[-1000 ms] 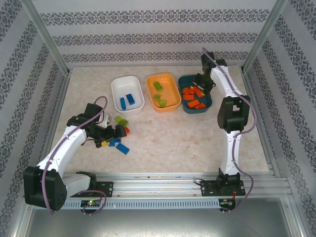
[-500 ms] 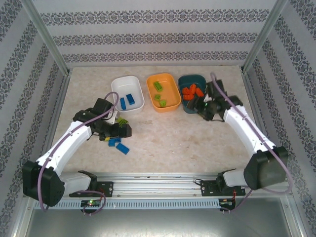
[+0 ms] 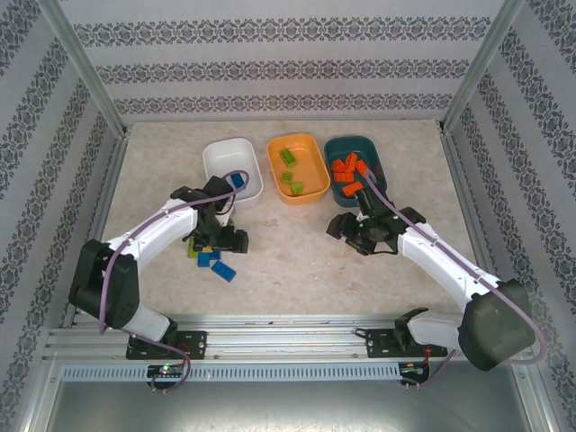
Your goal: Sort the legos into containers by color
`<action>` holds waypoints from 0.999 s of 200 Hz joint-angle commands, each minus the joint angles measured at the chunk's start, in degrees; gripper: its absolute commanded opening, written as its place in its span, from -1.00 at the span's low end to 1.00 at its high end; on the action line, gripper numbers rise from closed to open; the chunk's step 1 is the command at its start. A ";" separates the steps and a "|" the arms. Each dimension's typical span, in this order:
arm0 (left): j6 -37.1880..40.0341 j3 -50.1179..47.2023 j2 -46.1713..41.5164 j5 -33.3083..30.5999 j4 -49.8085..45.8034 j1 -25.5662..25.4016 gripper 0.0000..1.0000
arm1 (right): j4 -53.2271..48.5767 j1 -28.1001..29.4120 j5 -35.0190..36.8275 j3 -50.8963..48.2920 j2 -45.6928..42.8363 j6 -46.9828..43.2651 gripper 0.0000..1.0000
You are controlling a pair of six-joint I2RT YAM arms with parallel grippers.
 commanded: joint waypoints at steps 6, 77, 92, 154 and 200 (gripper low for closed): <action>2.01 3.68 3.61 -2.81 -1.30 -0.72 0.76 | 1.48 0.65 0.42 0.86 2.23 0.48 0.24; 5.26 6.69 11.66 -6.56 -1.38 -0.64 0.76 | 2.46 1.16 -0.63 2.21 4.53 0.74 0.24; 5.67 6.97 12.63 -6.61 -0.91 -0.64 0.76 | 2.53 1.17 -0.86 1.83 4.53 0.87 0.25; 6.33 7.77 16.86 -5.79 1.09 -0.64 0.68 | 1.03 1.06 -1.29 2.23 4.04 0.24 0.24; 6.24 7.37 18.35 -4.69 2.31 -0.83 0.53 | 0.61 1.13 -1.45 2.36 3.97 0.09 0.24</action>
